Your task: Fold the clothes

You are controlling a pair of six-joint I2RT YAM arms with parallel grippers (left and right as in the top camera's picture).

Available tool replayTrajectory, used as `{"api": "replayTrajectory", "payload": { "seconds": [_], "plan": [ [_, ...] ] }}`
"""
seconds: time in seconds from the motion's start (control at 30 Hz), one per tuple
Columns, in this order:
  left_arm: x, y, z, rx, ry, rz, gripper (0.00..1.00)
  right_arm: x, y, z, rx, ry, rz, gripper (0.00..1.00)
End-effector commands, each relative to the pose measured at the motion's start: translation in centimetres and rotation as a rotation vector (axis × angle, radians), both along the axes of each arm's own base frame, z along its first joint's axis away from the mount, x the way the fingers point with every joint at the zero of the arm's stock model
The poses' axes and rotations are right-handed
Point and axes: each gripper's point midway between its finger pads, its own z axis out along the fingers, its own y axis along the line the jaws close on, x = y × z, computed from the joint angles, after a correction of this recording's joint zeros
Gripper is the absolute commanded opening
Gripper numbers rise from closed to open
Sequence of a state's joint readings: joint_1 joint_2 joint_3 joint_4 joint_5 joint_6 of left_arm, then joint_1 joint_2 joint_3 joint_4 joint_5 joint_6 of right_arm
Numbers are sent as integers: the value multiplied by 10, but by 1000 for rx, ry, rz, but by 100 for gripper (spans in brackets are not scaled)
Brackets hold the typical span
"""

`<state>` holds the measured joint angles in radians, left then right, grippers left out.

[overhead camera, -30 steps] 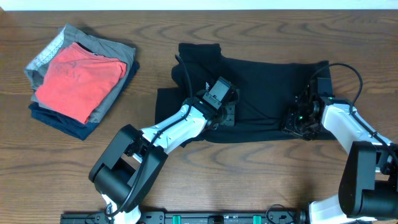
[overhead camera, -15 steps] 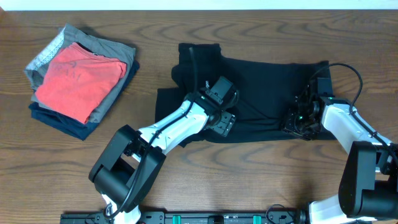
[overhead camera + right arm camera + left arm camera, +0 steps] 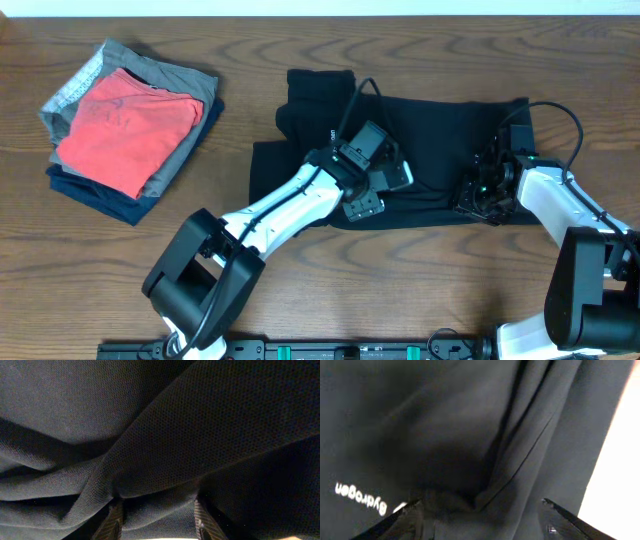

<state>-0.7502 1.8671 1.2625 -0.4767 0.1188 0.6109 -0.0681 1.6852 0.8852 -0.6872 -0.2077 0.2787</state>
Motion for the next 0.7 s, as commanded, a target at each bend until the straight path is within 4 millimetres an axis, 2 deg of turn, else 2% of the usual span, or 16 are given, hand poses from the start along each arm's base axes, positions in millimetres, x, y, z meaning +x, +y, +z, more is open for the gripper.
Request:
{"api": "replayTrajectory", "payload": {
  "seconds": [0.0,0.1,0.2,0.3,0.43,0.6,0.67],
  "plan": [
    [-4,-15,4,-21,-15,-79,73,-9,-15,-11,-89,42,-10,46],
    [-4,-20,2,-28,-22,-85,71,-9,-15,-11,-89,42,-10,46],
    [-5,-19,-2,-21,-14,-85,60,-9,-15,-11,-89,42,-10,46],
    [-6,-18,-12,-6,3,-86,61,-9,-15,-11,-89,42,-10,46],
    [-9,-16,-26,15,31,-87,68,-9,-15,-11,-89,43,-10,46],
    [-8,-17,-27,13,27,-87,68,-9,-15,-11,-89,42,-10,46],
    [-7,-19,-26,8,22,-89,61,-9,-15,-11,-89,43,-10,46]
  ]
}}
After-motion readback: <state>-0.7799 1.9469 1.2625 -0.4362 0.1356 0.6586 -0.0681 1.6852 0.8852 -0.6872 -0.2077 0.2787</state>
